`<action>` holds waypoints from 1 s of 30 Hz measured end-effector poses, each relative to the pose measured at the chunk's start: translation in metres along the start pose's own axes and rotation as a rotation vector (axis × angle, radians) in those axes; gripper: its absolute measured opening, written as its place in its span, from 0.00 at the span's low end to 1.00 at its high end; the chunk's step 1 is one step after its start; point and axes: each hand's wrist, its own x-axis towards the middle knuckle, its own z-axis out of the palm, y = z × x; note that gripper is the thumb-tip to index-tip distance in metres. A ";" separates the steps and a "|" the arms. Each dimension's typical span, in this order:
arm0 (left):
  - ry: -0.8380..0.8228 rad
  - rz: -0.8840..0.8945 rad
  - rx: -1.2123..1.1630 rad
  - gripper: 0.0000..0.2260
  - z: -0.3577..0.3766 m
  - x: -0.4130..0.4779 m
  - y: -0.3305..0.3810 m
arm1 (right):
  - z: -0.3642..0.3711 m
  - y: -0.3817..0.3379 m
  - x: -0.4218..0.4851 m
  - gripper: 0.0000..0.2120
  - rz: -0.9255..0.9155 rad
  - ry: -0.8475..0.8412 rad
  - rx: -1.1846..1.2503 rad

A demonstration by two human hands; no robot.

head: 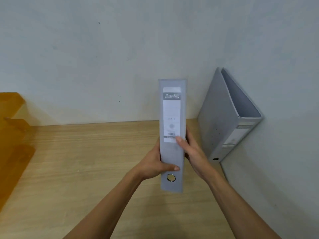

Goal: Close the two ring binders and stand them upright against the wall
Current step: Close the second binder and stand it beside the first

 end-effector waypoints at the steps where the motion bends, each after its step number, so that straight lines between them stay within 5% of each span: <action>1: 0.025 0.006 0.046 0.46 0.005 0.001 -0.007 | -0.003 0.002 -0.004 0.32 -0.006 0.023 -0.071; 5: 0.022 -0.002 0.149 0.45 0.025 0.009 -0.029 | -0.020 0.016 -0.026 0.39 0.046 0.100 -0.304; 10: -0.040 -0.021 0.204 0.40 0.042 0.023 -0.044 | -0.028 0.040 -0.051 0.28 0.086 0.160 -0.360; 16: -0.093 0.101 0.239 0.58 0.076 0.046 -0.033 | -0.051 0.051 -0.061 0.25 0.107 0.300 -0.421; 22: -0.035 0.095 0.231 0.59 0.089 0.083 -0.031 | -0.067 0.047 -0.041 0.28 0.149 0.472 -0.588; 30: -0.024 0.030 0.208 0.62 0.101 0.116 -0.015 | -0.086 0.056 -0.026 0.20 0.216 0.717 -0.447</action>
